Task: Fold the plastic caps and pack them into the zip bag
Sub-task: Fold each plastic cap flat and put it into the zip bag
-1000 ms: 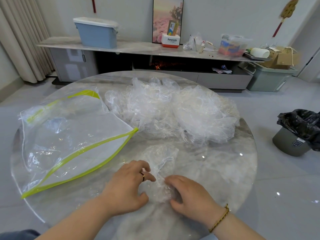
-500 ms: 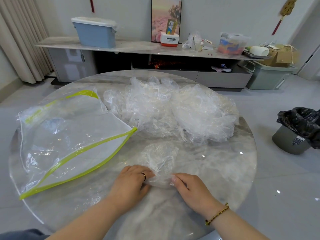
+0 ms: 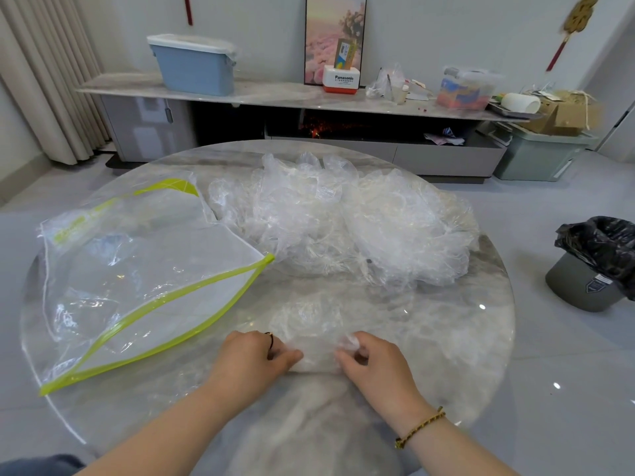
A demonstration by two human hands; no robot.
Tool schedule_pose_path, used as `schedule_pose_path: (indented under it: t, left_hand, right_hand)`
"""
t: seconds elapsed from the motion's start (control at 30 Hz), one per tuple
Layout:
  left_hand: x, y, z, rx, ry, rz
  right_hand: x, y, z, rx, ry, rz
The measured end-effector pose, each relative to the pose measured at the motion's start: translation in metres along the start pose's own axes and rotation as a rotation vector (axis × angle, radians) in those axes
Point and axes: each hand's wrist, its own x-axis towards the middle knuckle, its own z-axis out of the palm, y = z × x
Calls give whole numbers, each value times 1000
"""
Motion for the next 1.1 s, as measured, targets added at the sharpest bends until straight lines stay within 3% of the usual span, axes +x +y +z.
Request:
schedule_pose_path:
  t: [0.17,0.27,0.4,0.47,0.53,0.63,0.77,0.97,1.1]
  left_hand:
    - [-2,4,-4,54,10,-77]
    - [-3,3,0,100,34,-69]
    - [-5,15,-2,286,54,10]
    - [-5,18,-4,305,75,10]
    - [-5,14,-3,239,165,130]
    - [-5,6,-4,240,100,353]
    - [-7,-1,-9,412,-7,494]
    - [-11,8,-21,359,-286,362]
    - [-13,3,-15,323,-282,356]
  right_hand:
    - [7,-2,9,-17,8,106]
    - [6,-4,12,-40,8,88]
    - [2,-10,12,-246,10,-12]
    - [3,-7,13,-385,155,-152]
    - [5,2,18,-431,298,-378]
    - [8,12,22,-341,327,-583]
    - [8,14,22,-357,301,-719]
    - [6,14,21,-342,162,-624]
    - [2,13,21,-450,76,-540]
